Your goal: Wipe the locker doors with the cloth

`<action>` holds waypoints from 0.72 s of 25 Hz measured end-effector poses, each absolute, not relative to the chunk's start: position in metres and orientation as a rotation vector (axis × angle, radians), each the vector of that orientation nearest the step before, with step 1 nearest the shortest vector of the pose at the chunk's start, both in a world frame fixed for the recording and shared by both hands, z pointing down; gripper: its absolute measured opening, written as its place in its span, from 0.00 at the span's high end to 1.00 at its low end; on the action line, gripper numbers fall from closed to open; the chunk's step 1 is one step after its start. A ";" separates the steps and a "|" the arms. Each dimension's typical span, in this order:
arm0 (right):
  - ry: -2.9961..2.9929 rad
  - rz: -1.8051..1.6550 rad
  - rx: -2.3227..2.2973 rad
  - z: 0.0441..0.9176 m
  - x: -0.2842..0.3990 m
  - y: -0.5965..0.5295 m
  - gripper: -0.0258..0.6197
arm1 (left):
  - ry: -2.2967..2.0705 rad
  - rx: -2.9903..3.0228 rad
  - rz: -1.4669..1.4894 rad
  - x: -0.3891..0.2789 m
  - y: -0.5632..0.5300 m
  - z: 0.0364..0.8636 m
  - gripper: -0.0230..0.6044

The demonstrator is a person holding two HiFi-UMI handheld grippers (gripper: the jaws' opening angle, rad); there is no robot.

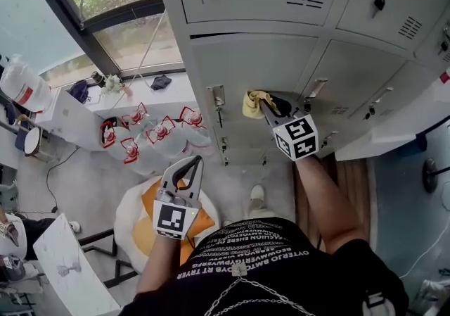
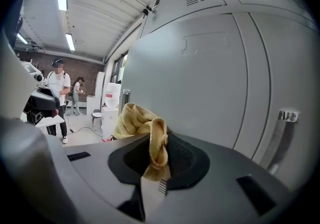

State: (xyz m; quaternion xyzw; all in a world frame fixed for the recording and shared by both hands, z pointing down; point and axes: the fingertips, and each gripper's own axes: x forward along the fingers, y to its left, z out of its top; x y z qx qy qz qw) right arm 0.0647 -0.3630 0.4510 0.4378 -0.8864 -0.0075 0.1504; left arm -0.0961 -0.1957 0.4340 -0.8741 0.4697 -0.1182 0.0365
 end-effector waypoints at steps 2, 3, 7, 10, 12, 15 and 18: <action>-2.532 -0.017 1.281 0.452 0.077 -0.364 0.87 | 1.419 -2.696 -0.359 -0.088 -0.199 0.434 0.96; -2.524 -0.012 1.295 0.452 0.084 -0.365 0.87 | 1.410 -2.703 -0.358 -0.084 -0.200 0.434 0.96; -2.492 0.003 1.347 0.455 0.109 -0.368 0.87 | 1.400 -2.721 -0.368 -0.078 -0.204 0.441 0.96; -2.472 0.016 1.368 0.458 0.124 -0.369 0.87 | 1.396 -2.732 -0.373 -0.072 -0.207 0.446 0.96; -2.459 0.025 1.377 0.461 0.132 -0.370 0.87 | 1.391 -2.738 -0.373 -0.067 -0.209 0.447 0.96; -2.444 0.046 1.396 0.463 0.143 -0.371 0.87 | 1.378 -2.742 -0.371 -0.061 -0.210 0.446 0.96; -2.436 0.084 1.428 0.466 0.154 -0.372 0.87 | 1.370 -2.733 -0.374 -0.058 -0.210 0.446 0.96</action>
